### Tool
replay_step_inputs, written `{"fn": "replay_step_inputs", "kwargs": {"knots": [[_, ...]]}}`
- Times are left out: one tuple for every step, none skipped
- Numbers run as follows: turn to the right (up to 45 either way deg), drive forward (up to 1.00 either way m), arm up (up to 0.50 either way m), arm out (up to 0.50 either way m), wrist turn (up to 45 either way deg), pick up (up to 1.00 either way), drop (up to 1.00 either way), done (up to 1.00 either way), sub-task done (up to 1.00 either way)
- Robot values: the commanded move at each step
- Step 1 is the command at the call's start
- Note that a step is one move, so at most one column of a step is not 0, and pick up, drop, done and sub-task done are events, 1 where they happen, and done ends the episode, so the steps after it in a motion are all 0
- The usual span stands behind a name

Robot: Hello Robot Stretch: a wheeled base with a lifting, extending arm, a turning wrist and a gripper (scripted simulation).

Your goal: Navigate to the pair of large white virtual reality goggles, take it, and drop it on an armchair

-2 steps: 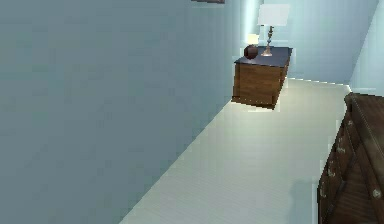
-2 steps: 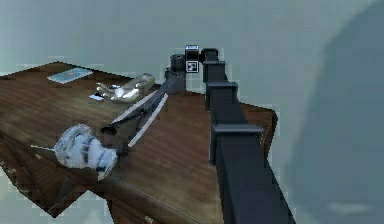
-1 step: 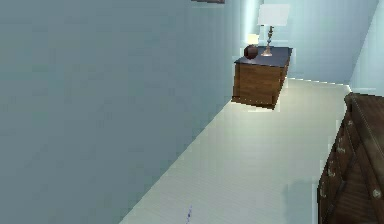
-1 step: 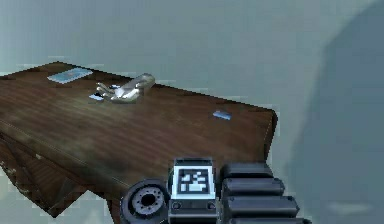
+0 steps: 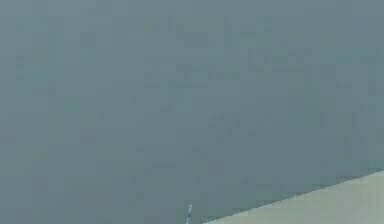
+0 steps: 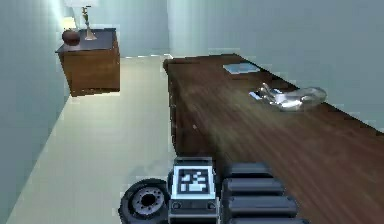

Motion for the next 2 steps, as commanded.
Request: {"fn": "replay_step_inputs", "kwargs": {"knots": [[-45.0,0.0,0.0,0.0,0.0,0.0,0.0,0.0,0.0],[-42.0,0.0,0.0,0.0,0.0,0.0,0.0,0.0,0.0]]}}
